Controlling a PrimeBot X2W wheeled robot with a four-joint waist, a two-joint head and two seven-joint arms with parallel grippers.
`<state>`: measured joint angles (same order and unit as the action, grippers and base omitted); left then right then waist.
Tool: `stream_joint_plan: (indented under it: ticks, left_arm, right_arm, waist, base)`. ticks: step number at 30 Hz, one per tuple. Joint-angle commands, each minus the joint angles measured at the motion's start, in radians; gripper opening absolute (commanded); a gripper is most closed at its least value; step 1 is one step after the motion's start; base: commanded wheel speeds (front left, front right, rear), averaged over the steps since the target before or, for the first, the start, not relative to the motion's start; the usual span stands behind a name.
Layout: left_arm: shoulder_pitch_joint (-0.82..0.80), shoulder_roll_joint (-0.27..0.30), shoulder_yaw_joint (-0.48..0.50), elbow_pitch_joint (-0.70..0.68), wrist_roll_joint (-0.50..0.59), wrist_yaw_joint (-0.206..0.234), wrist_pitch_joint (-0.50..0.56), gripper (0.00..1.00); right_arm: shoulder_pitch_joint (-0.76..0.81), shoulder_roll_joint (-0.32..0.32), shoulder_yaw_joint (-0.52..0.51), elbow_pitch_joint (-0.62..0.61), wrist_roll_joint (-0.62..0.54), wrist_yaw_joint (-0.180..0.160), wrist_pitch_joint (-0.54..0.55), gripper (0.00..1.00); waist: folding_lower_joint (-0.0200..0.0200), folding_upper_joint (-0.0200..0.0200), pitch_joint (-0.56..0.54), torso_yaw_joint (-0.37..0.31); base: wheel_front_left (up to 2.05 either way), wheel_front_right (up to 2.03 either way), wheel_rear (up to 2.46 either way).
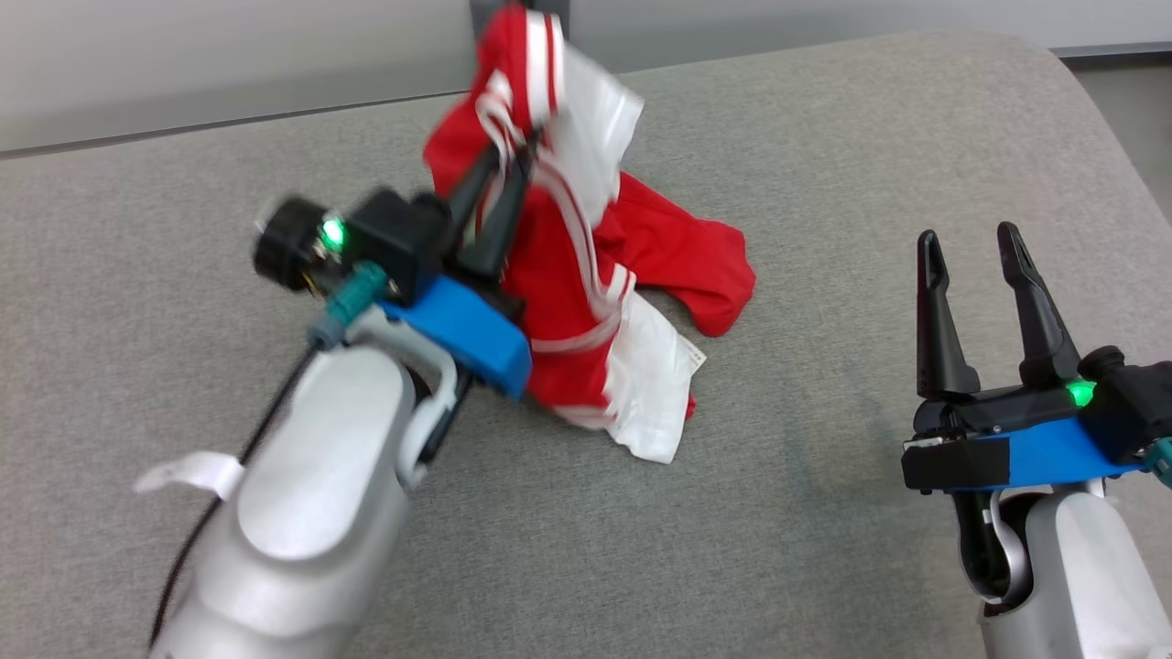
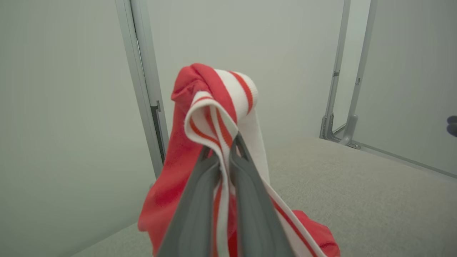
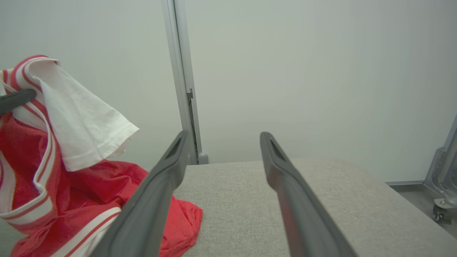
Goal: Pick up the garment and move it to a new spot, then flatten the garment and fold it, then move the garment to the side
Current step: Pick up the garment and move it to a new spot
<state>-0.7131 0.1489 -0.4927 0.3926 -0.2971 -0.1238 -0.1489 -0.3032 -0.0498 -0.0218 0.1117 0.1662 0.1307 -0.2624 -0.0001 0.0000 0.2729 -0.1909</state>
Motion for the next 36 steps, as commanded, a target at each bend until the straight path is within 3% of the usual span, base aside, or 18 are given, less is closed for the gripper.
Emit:
stream_joint_plan:
  ticks: [1, 8, 9, 10, 18, 27, 36]
  left_arm:
    - [0.024, -0.002, -0.009, 0.017, -0.001, 0.001, -0.012, 0.0]
    - [0.16, -0.036, -0.087, 0.138, -0.02, -0.003, -0.053, 0.0]
    - [0.17, -0.04, -0.097, 0.151, -0.017, -0.004, -0.059, 0.15]
    - [0.173, -0.043, -0.106, 0.162, -0.013, -0.004, -0.066, 1.0]
    - [0.156, -0.047, -0.065, 0.102, 0.012, 0.048, -0.116, 1.0]
    - [0.267, 0.002, 0.11, -0.092, 0.041, 0.115, -0.117, 1.0]
    - [0.408, 0.039, 0.292, -0.19, 0.07, 0.148, -0.117, 1.0]
  right_arm:
    - [0.007, -0.001, 0.001, 0.0, -0.006, 0.0, -0.004, 1.0]
    - [0.01, -0.001, 0.012, 0.013, -0.008, 0.0, -0.004, 1.0]
    - [0.009, -0.001, 0.013, 0.015, -0.007, 0.0, -0.004, 1.0]
    - [0.01, -0.001, 0.016, 0.018, -0.006, 0.0, -0.004, 1.0]
    - [0.037, -0.001, 0.015, 0.036, -0.014, 0.0, -0.004, 1.0]
    - [0.063, -0.002, 0.013, 0.048, -0.018, 0.0, -0.004, 1.0]
    - [0.087, -0.001, 0.002, 0.061, -0.033, 0.0, -0.004, 1.0]
  waist:
    - [0.0001, 0.0, 0.002, 0.01]
    - [0.0001, 0.0, -0.008, 0.044]
    - [0.0001, 0.0, -0.012, 0.048]
    - [0.0001, 0.0, -0.016, 0.051]
    - [0.0001, 0.0, -0.078, 0.086]
    - [0.0001, 0.0, -0.122, 0.149]
    - [0.0001, 0.0, -0.154, 0.204]
  base:
    - [0.0, 0.0, 0.0]
    - [0.0, 0.0, 0.0]
    - [0.0, 0.0, 0.0]
    - [0.0, 0.0, 0.0]
    - [0.0, 0.0, 0.0]
    - [0.0, 0.0, 0.0]
    - [0.0, 0.0, 0.0]
